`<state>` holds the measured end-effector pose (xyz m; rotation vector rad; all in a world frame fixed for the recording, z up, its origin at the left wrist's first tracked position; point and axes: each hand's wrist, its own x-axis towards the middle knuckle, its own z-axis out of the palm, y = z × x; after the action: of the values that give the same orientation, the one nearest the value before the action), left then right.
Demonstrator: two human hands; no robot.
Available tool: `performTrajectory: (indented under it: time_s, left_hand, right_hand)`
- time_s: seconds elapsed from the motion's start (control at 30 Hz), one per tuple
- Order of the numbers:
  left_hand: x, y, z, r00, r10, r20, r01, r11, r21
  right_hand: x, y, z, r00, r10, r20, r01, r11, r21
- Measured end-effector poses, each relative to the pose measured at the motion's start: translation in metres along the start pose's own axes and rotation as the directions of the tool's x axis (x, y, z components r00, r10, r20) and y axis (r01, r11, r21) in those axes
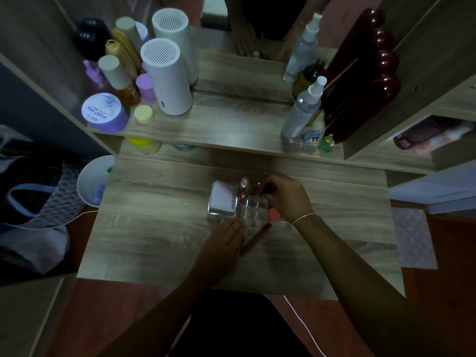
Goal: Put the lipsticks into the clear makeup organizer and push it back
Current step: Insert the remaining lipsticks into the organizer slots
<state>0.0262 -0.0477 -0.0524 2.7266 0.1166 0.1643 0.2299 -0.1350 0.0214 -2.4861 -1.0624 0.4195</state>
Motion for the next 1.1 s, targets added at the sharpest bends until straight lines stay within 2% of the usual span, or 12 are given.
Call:
performTrajectory:
  time_s: [0.23, 0.4, 0.9, 1.0, 1.1]
  left_hand:
    - [0.005, 0.001, -0.004, 0.983, -0.054, 0.175, 0.037, 0.995, 0.096]
    - [0.004, -0.001, -0.003, 0.975, -0.066, 0.214, 0.050, 0.995, 0.081]
    - [0.003, 0.000, -0.002, 0.985, -0.049, 0.166, 0.034, 0.995, 0.089]
    - [0.003, 0.001, -0.001, 0.992, -0.022, 0.122, 0.010, 0.995, 0.100]
    - [0.001, 0.003, 0.004, 0.997, 0.052, 0.062, -0.058, 0.993, 0.098]
  right_hand:
    - [0.003, 0.002, 0.007, 0.999, 0.016, 0.027, -0.013, 0.993, -0.119]
    - [0.006, 0.002, 0.011, 0.999, 0.010, 0.033, -0.006, 0.993, -0.114]
    - [0.001, 0.004, 0.002, 0.999, -0.032, 0.010, 0.033, 0.990, -0.136]
    - [-0.008, 0.006, -0.006, 0.998, -0.023, -0.063, 0.018, 0.996, -0.087]
    - [-0.027, 0.011, -0.015, 0.974, 0.017, -0.224, -0.014, 1.000, 0.017]
